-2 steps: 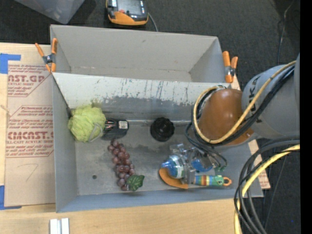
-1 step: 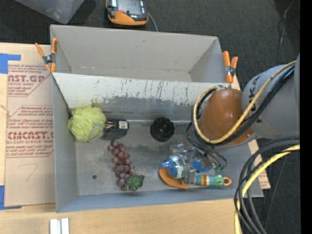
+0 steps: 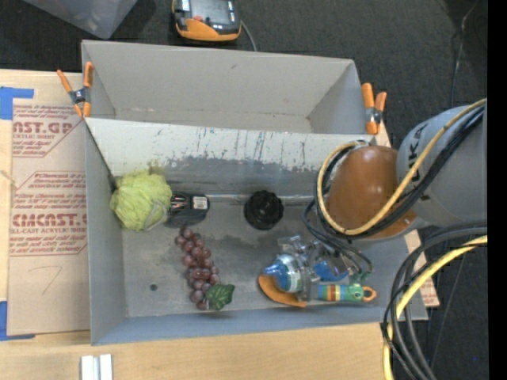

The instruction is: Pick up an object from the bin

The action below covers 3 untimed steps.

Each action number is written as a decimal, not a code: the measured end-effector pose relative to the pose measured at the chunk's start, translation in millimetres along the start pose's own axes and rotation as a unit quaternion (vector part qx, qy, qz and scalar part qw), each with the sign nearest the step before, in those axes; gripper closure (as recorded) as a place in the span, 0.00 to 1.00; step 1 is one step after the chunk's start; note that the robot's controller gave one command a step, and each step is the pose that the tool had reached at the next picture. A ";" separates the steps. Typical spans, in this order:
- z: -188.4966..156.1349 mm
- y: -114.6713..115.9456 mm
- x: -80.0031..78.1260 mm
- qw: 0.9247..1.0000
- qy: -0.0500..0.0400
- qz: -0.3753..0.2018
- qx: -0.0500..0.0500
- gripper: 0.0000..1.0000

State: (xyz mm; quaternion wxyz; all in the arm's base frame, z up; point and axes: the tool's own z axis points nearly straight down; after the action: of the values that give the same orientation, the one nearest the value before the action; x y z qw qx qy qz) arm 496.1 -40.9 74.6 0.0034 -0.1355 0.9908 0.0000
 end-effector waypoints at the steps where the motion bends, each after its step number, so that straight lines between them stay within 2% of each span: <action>1: -97.1 6.0 -4.0 1.000 0.002 -0.003 -0.001 1.00; 2: -98.9 2.7 -8.3 1.000 -0.007 -0.003 0.002 1.00; 3: -159.7 -1.2 -22.6 1.000 -0.001 0.009 0.000 1.00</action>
Offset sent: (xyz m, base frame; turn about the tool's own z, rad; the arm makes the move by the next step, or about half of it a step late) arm 0.0024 -0.0017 0.0259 -0.0058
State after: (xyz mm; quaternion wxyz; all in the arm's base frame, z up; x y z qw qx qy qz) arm 517.1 -36.2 234.4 0.0045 -0.1270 0.9919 0.0003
